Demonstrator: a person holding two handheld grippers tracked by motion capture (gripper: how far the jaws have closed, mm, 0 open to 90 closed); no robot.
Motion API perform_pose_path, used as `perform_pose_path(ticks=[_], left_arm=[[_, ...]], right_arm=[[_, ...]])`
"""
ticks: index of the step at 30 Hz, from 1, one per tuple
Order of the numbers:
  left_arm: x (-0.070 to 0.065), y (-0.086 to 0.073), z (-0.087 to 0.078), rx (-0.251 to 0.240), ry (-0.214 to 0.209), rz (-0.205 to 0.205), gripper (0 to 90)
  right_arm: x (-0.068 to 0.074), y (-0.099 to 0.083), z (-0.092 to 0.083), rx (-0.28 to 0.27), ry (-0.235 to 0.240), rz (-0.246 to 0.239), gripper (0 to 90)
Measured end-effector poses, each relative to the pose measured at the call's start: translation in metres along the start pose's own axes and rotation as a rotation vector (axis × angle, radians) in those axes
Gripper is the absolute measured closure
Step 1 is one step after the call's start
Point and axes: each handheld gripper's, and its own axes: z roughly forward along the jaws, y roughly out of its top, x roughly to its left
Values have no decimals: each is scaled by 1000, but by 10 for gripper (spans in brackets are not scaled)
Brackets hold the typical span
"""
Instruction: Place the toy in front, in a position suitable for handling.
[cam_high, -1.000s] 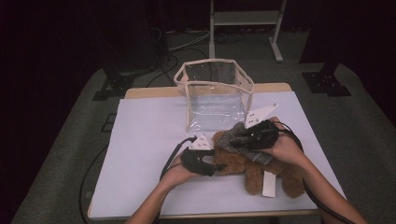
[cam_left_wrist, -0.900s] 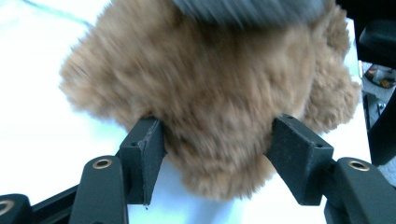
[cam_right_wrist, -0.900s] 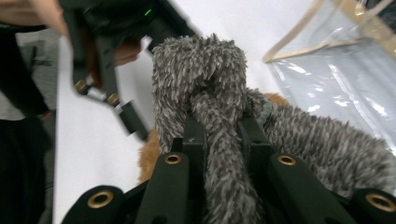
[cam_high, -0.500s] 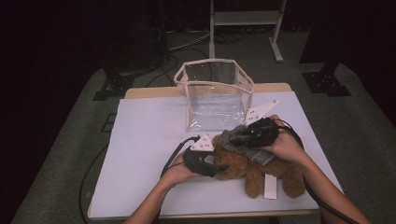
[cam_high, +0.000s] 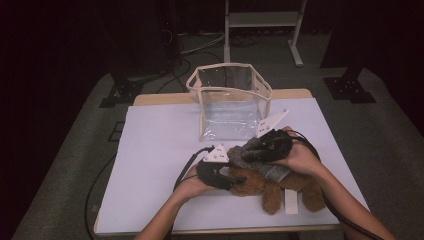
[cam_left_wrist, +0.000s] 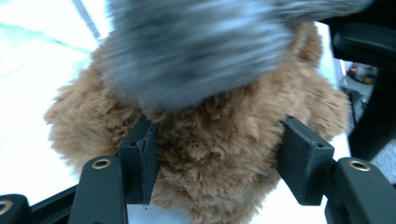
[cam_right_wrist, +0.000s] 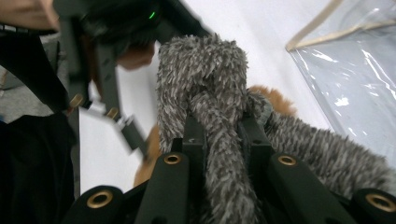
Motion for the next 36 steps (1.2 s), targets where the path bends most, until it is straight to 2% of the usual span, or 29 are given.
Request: perform_pose_path(ticks=[3,5,8,10,15,18,22,24,26,30,31,33,36], left_arm=[[-4,-1,0,21,-3,30,371],[-2,-4,-3,24,-1,24,369],[0,-9,-4,32,9,9,363],[1,-12,-3,33,7,0,364],[0,-11,-1,25,-10,4,384],[-1,-8,2,21,-20,-3,384],[-1,-8,1,50,0,15,383],[0,-9,-1,39,1,4,383],[2,-9,-3,35,-1,0,378],[3,-3,-8,14,-1,-5,343],[2,1,-10,-10,4,-13,327],[3,9,-12,-40,18,-15,282],[3,19,-11,-53,28,2,259]], right_arm=[[-4,6,13,22,16,-7,753],[-5,7,15,34,19,-7,753],[-7,4,10,41,14,5,753],[-10,-3,-1,54,2,25,753],[-10,-15,-13,60,-14,38,752],[-8,-11,-9,55,-18,28,751],[-7,1,2,54,-7,8,750],[-9,2,0,60,-8,6,750],[-15,-1,-9,61,-31,20,750],[-29,-20,-33,35,-76,88,750],[-31,-24,-37,31,-84,101,750],[-31,-31,-40,27,-77,122,750],[-21,-34,-31,37,-38,105,751]])
